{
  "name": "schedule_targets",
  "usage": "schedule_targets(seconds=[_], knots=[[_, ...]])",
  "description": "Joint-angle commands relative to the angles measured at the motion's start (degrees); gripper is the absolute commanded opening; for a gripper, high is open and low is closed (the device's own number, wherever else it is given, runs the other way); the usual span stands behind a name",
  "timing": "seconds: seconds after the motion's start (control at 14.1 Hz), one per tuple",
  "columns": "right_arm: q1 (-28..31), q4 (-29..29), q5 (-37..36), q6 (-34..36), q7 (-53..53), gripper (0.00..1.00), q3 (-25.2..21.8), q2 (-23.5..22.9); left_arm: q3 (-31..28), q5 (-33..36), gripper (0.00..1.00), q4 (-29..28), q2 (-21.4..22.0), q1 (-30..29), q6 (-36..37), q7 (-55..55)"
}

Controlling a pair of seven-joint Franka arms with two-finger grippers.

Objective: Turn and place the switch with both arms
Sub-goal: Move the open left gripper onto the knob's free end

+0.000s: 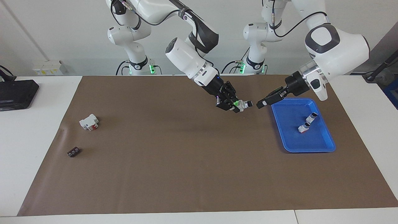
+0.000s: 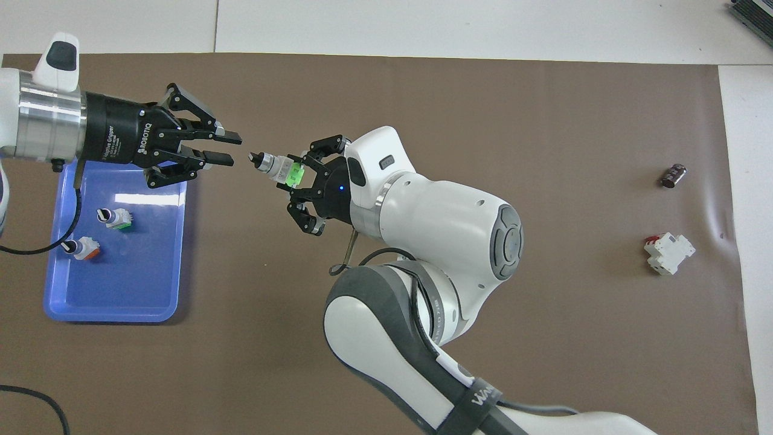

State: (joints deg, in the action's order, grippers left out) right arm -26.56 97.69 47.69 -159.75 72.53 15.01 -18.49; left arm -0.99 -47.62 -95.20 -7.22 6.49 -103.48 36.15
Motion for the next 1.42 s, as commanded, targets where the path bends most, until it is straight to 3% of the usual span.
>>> schedule_targets(seconds=[0.0,0.92,1.21,1.35], knots=[[0.4,1.3,-1.6,0.4,-2.1,0.0,0.2,1.3,-0.2,-0.1,0.35,1.7,-0.9,0.3,2.6,0.9],[0.4,1.3,-1.6,0.1,-2.6,0.0,0.2,1.3,-0.2,-0.2,0.33,0.6,-0.8,3.3,0.1,2.0],[0.4,1.3,-1.5,0.1,-2.7,0.0,0.2,1.3,-0.2,-0.2,0.28,0.4,-0.8,3.4,-0.1,1.9],[0.4,1.3,-1.5,0.1,-2.7,0.0,0.2,1.3,-0.2,-0.1,0.2,0.4,-0.8,3.4,0.1,1.8]])
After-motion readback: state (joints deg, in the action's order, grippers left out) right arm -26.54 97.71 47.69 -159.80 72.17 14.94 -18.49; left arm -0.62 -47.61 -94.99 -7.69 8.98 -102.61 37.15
